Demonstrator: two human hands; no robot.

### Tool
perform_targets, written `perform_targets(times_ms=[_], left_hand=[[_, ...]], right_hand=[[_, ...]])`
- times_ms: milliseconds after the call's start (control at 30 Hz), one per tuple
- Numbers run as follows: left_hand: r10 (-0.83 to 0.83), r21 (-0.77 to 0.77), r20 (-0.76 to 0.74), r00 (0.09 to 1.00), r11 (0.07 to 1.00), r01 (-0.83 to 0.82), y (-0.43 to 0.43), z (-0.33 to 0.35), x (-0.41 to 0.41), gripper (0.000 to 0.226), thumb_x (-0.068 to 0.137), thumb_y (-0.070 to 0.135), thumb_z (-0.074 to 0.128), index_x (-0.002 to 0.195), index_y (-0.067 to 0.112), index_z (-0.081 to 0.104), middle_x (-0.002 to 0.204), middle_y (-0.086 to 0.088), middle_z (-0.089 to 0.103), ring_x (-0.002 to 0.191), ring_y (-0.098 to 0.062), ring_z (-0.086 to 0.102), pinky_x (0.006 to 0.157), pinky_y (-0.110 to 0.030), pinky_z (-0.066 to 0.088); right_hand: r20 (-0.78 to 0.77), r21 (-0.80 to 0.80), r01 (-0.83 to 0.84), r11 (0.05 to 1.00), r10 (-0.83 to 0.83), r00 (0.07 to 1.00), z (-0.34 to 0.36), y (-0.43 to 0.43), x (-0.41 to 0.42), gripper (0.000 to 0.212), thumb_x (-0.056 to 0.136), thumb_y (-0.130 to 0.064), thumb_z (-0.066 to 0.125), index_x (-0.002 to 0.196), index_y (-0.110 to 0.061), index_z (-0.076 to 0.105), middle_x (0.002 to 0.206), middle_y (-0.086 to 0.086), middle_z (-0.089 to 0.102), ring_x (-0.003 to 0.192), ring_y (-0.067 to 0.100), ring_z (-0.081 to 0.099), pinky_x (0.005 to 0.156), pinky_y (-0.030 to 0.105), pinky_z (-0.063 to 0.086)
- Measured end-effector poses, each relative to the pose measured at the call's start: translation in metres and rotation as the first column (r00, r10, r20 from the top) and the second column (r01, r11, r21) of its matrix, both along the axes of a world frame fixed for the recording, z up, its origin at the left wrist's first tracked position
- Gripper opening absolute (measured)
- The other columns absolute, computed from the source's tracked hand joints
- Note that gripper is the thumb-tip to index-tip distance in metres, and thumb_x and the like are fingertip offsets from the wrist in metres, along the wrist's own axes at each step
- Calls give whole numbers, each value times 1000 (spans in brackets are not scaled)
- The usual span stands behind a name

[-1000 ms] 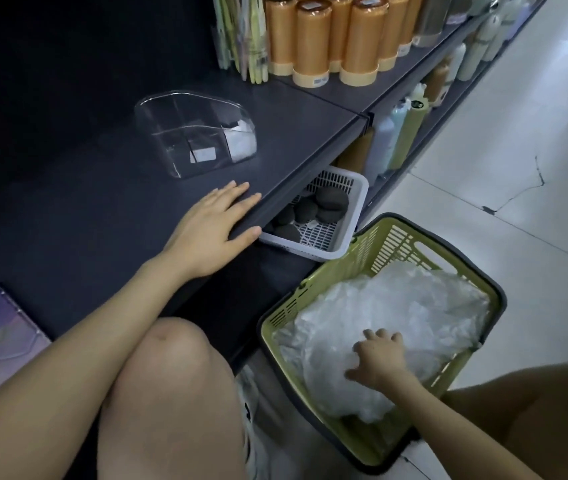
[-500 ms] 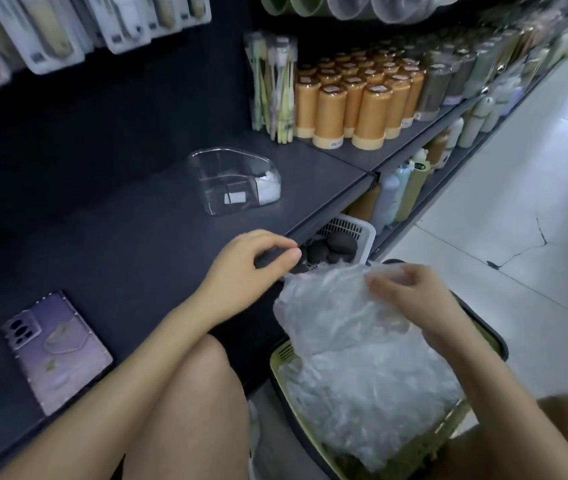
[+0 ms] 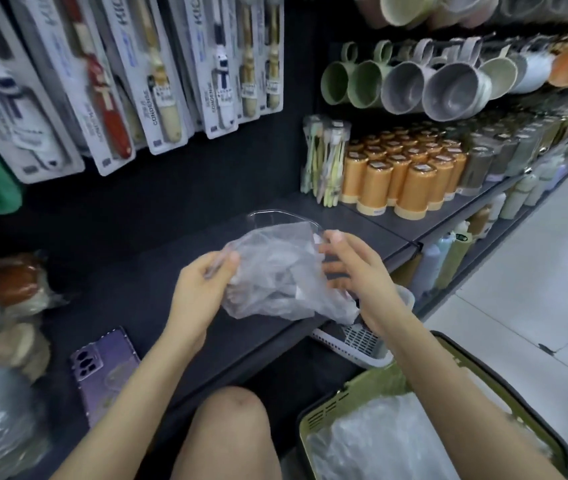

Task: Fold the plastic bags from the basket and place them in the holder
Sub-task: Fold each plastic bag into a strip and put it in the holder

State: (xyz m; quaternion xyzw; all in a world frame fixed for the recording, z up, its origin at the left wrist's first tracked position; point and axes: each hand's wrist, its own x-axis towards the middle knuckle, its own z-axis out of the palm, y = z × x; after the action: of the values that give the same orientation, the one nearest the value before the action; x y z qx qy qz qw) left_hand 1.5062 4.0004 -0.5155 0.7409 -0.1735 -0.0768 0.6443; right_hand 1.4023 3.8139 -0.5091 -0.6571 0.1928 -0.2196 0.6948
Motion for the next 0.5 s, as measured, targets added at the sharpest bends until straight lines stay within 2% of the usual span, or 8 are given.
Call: perform_targets(times_ms=[67, 100, 200, 300, 400, 500], left_hand=[[72, 52, -25, 997, 996, -71, 13, -4, 24, 28, 94, 26, 60, 84, 0, 66, 78, -7, 66, 75, -19, 60, 70, -33, 45], [111, 75, -28, 993, 991, -109, 20, -6, 34, 33, 92, 28, 60, 85, -4, 64, 76, -10, 63, 73, -22, 57, 69, -33, 43], [218, 136, -19, 976, 968, -213, 41, -9, 56, 45, 83, 34, 62, 84, -11, 57, 70, -10, 54, 67, -21, 51, 65, -34, 37], [282, 214, -16, 959, 938, -272, 53, -11, 67, 29, 87, 23, 62, 81, -6, 61, 68, -10, 56, 64, -23, 51, 63, -34, 38], [332, 278, 15, 943, 905, -322, 56, -12, 75, 12, 88, 22, 63, 85, 13, 69, 81, -4, 69, 77, -24, 63, 72, -37, 48], [360, 300, 13, 933, 888, -348, 58, -14, 81, 7, 89, 22, 63, 89, 18, 69, 86, 2, 67, 86, -21, 63, 81, -37, 49]], right_hand=[[-69, -291, 74, 954, -98, 993, -15, -6, 21, 27, 97, -38, 53, 119, -26, 61, 112, -7, 67, 88, 9, 64, 85, 32, 51], [-114, -449, 76, 891, -141, 983, -23, -9, 32, 28, 98, -35, 52, 123, -27, 60, 118, -7, 65, 91, 8, 63, 89, 30, 48], [-233, -767, 1, 641, -279, 932, -42, -19, 64, 35, 98, -31, 50, 132, -24, 56, 130, 0, 58, 97, 18, 62, 76, 28, 41], [-254, -860, -39, 509, -361, 898, -51, -27, 87, 31, 98, -27, 53, 126, -20, 62, 127, 3, 56, 91, 26, 63, 65, 28, 35], [-193, -876, 4, 482, -360, 913, -51, -30, 107, 21, 95, -17, 57, 111, -13, 71, 110, 9, 63, 89, 30, 63, 66, 28, 35], [-149, -874, 4, 485, -276, 949, -51, -25, 126, 19, 92, -8, 60, 105, -8, 74, 100, 13, 67, 87, 31, 64, 69, 28, 39]])
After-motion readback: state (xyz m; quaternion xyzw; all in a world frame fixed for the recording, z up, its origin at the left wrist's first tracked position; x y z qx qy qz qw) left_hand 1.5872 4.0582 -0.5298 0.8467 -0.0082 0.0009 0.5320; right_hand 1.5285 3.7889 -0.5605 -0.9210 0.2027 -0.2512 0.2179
